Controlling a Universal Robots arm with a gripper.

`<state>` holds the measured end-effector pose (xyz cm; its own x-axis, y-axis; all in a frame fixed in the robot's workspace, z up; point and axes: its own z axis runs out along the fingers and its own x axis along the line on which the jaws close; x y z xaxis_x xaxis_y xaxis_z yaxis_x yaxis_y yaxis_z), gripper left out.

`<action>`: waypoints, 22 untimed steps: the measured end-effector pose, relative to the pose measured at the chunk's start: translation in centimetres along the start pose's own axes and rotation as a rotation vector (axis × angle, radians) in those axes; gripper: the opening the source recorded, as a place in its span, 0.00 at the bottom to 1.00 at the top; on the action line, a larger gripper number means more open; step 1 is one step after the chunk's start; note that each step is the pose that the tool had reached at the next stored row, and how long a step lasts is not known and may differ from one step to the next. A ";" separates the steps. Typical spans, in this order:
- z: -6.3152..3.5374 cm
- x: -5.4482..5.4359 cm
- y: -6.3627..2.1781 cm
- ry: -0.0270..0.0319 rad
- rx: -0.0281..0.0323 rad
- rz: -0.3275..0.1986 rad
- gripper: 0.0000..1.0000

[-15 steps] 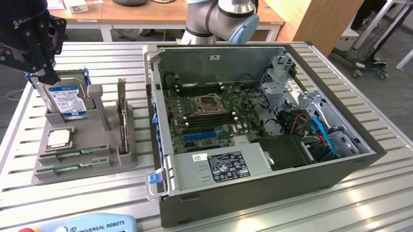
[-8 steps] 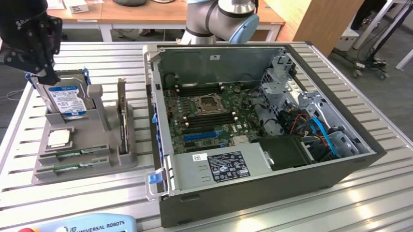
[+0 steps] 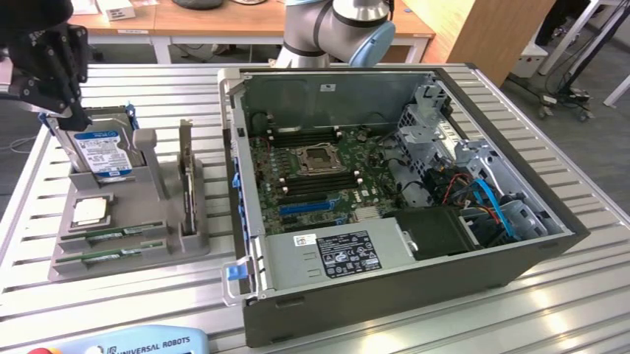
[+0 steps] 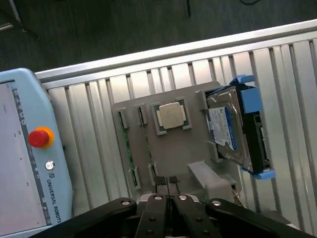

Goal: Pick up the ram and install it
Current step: 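Pick up the ram and move it above insertion slot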

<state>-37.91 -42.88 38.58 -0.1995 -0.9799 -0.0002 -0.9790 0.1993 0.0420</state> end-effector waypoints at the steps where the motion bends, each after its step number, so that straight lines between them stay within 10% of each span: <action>1: 0.01 0.0 0.00 0.0008 0.0000 -0.018 0.10; 11: 0.11 0.0 0.00 0.0089 0.0000 -0.198 0.10; 22: 0.15 0.0 0.09 0.0092 0.0000 -0.204 0.10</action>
<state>-38.01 -42.88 38.44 0.0030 -1.0000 0.0004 -0.9991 -0.0030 0.0420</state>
